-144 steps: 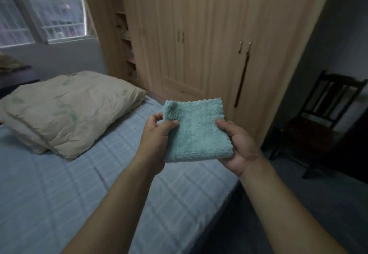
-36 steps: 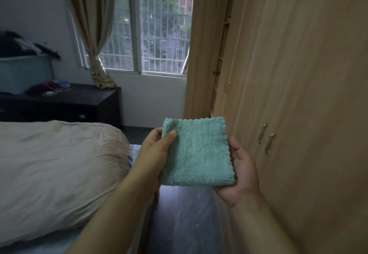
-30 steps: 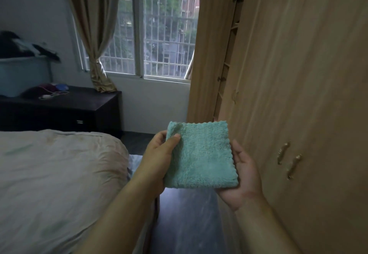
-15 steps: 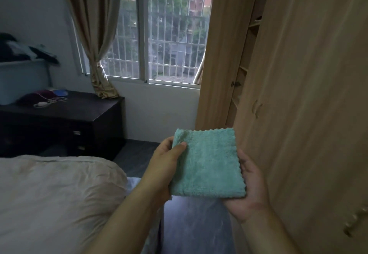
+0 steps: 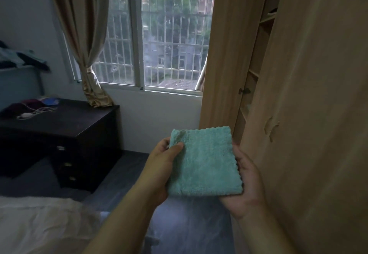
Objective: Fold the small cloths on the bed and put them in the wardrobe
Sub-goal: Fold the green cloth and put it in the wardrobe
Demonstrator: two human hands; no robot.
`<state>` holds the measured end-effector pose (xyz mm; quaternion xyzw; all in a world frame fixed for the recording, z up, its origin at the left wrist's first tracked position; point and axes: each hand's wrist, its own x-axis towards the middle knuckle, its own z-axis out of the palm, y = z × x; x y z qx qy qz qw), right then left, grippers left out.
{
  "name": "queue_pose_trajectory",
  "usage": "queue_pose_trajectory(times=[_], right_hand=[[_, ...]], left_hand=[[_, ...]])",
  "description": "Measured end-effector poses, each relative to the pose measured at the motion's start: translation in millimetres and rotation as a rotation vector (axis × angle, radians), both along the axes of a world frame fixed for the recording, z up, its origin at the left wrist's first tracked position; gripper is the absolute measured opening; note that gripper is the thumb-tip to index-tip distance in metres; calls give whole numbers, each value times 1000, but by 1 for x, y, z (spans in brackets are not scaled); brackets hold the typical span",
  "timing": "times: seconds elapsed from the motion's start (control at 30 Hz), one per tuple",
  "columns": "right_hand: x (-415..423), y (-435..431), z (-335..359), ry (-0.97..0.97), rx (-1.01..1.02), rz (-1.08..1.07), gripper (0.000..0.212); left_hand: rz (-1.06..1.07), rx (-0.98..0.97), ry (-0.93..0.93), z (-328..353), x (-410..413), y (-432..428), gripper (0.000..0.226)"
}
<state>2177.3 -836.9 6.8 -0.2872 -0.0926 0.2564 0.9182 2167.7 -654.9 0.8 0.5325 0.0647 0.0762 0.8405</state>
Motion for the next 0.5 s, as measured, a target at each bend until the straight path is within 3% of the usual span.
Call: queue_pose_trajectory(times=[0.1,0.33,0.5], right_hand=[[44,3,-3,-20,1,36,57],[163,24,-16,95,-34,-133,40],[254,52,-15,127,-60,-143,40]], left_hand=[[-1,-18,5,0,41,5,17],[-27,-35,32,-13,164,29,8],[-55,-58,61,-14,256,56,29]])
